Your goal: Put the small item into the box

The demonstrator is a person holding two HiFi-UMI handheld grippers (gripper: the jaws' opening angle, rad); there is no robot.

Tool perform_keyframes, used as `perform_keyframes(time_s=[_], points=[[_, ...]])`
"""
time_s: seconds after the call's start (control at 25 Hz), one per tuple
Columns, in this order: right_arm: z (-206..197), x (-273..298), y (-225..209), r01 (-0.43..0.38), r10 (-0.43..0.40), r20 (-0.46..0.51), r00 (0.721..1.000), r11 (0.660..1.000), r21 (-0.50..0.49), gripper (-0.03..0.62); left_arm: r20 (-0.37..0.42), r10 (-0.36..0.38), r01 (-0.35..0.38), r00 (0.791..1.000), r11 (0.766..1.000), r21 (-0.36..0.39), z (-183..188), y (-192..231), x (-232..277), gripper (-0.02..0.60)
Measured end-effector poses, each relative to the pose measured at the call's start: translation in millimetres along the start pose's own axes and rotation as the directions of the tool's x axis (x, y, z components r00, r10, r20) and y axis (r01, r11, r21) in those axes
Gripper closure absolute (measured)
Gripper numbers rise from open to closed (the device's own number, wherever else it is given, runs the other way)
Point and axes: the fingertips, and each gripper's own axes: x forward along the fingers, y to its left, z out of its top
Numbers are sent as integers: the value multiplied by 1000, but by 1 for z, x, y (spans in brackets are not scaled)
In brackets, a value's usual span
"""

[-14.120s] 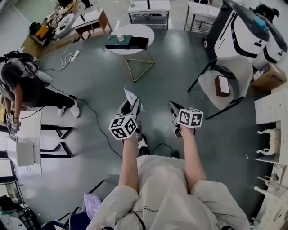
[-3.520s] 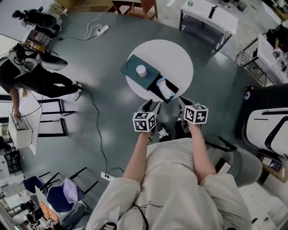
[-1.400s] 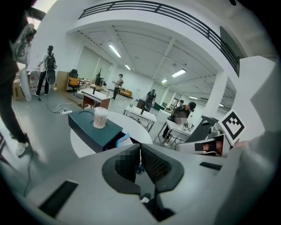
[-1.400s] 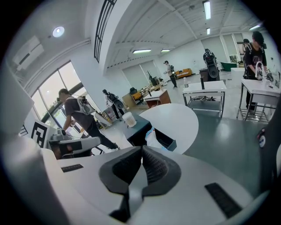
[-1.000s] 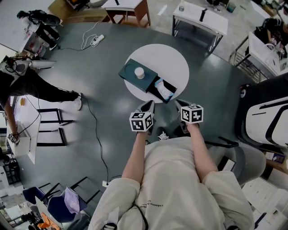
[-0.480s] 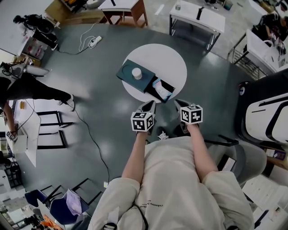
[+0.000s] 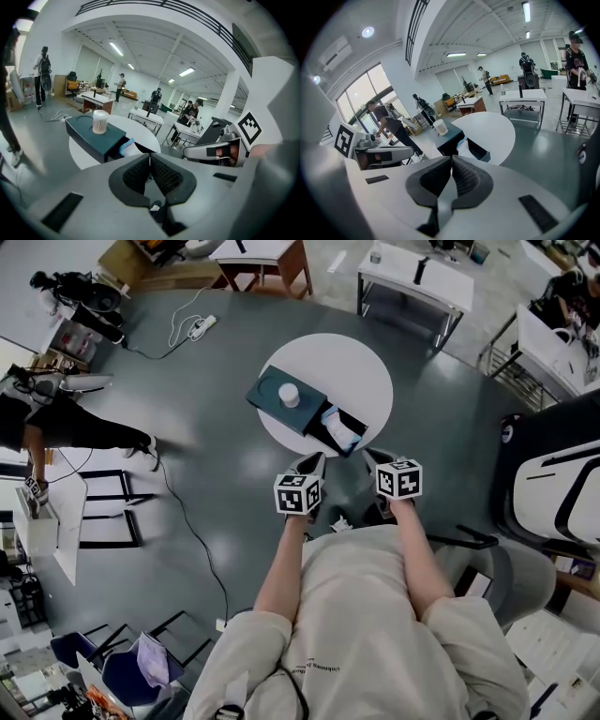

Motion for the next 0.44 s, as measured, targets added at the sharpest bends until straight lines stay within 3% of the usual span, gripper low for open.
perform_keyframes(time_s=[0.44], points=[[-2,1,1,-7,7,-22,1000,1000,-21,559,-2,-19,19,1000,1000,11,1,-8,5,560]])
